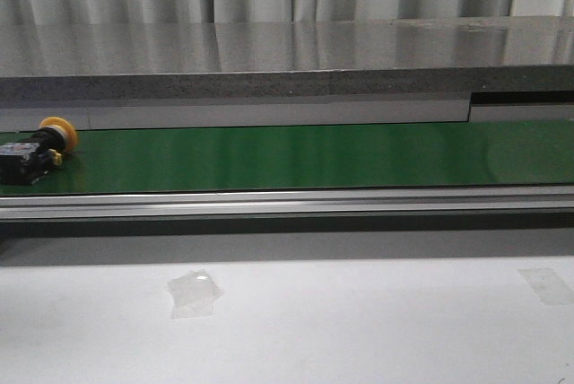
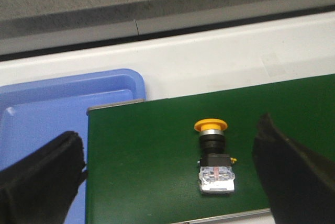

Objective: Move button from left to right

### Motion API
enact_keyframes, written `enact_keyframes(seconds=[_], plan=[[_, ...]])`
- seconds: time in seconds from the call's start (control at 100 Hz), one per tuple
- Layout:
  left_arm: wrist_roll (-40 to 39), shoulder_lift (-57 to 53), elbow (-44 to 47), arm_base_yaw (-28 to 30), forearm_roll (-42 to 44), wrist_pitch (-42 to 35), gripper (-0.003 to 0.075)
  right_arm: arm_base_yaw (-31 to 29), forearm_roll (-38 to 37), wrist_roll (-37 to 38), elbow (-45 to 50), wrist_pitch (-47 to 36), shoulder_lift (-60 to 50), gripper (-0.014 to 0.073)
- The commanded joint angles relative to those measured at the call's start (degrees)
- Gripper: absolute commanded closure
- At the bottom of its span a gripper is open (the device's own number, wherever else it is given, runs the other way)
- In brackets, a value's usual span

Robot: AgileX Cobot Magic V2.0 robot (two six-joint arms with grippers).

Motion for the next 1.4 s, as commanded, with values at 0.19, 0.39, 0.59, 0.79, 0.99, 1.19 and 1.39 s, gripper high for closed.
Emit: enact_keyframes(seconds=[0.19,0.39,0.59,0.79,0.99,1.19,1.39], plan=[[0.12,-16.9,12.71,-0.47,-1.03,-16.0,0.0092,-0.07,-0.46,-0.35,-0.89,-4.8,-1.11,0.0662],[0.12,-26.3,23.26,-0.47,-2.36,-22.03,0.0092,-0.07,-0.46,-0.35,-0.89,-4.8,-1.11,0.0662],[0.12,-33.91,30.08,-0.47,-3.41,-26.15,0.0092,-0.07,-0.46,-0.35,-0.89,-4.8,-1.11,0.0662],[0.12,-37.52,30.98,-0.47,-3.41,-25.93,0.0092,-0.07,-0.46,-0.35,-0.89,-4.8,-1.11,0.0662],[0.12,-37.52,30.98,-0.47,-3.41,-26.24,0.0117,-0.07,-0.46,-0.35,-0.89,-4.8,-1.11,0.0662],[0.12,-37.42,30.98,-0.47,-3.41,-26.24,0.0349,-0.07,-0.46,-0.35,-0.89,-4.8,-1.11,0.0662],[0.12,-37.42,30.98,-0.47,-3.41,-26.31,0.0683,-0.07,-0.46,-0.35,-0.89,-4.8,-1.11,0.0662]])
